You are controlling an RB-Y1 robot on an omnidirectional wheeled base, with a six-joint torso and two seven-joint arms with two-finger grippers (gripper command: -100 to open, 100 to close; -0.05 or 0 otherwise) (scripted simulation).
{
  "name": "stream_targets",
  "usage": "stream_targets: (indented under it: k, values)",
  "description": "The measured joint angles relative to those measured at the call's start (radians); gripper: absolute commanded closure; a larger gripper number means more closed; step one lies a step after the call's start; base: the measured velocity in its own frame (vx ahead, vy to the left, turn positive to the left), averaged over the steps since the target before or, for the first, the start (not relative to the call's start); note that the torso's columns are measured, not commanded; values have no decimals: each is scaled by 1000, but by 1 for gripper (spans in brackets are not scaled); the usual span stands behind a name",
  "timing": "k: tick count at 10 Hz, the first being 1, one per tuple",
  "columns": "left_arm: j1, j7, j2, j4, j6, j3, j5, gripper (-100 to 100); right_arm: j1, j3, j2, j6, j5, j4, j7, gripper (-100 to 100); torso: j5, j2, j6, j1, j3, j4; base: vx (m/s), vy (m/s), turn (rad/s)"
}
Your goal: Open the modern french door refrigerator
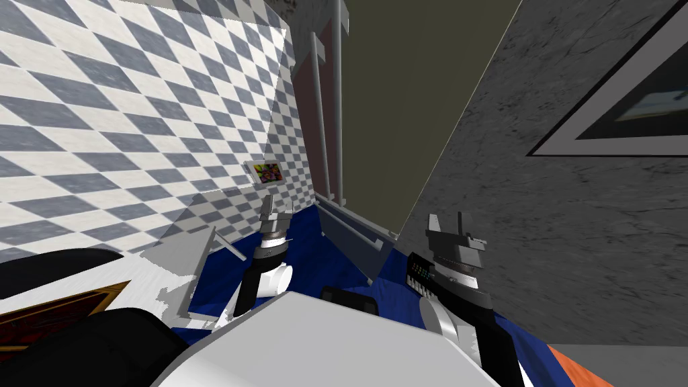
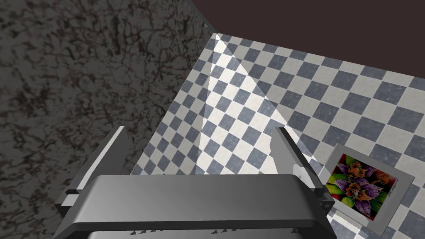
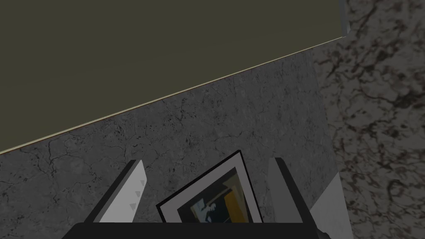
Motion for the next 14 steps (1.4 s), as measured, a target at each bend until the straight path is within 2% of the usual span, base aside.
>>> stream_targets:
  k: [2,9,10,11,14]
  values:
    - [0,0,0,0,0,0,0,0,0,0,0,0,0,0,0,0,0,104,0,0,-209,105,0,0,0]
    - [0,0,0,0,0,0,0,0,0,0,0,0,0,0,0,0,0,618,0,0,-1234,617,0,0,0]
    - [0,0,0,0,0,0,0,0,0,0,0,0,0,0,0,-100,0,691,0,0,-1382,691,20,14,-53]
    - [0,0,0,0,0,0,0,0,-3,-3,-20,-1,7,6,13,-100,0,724,0,1,-1451,724,32,27,-70]
    - [0,0,0,0,0,0,0,0,-3,-16,-72,-17,33,32,79,-100,0,737,0,0,-1477,737,45,35,-75]
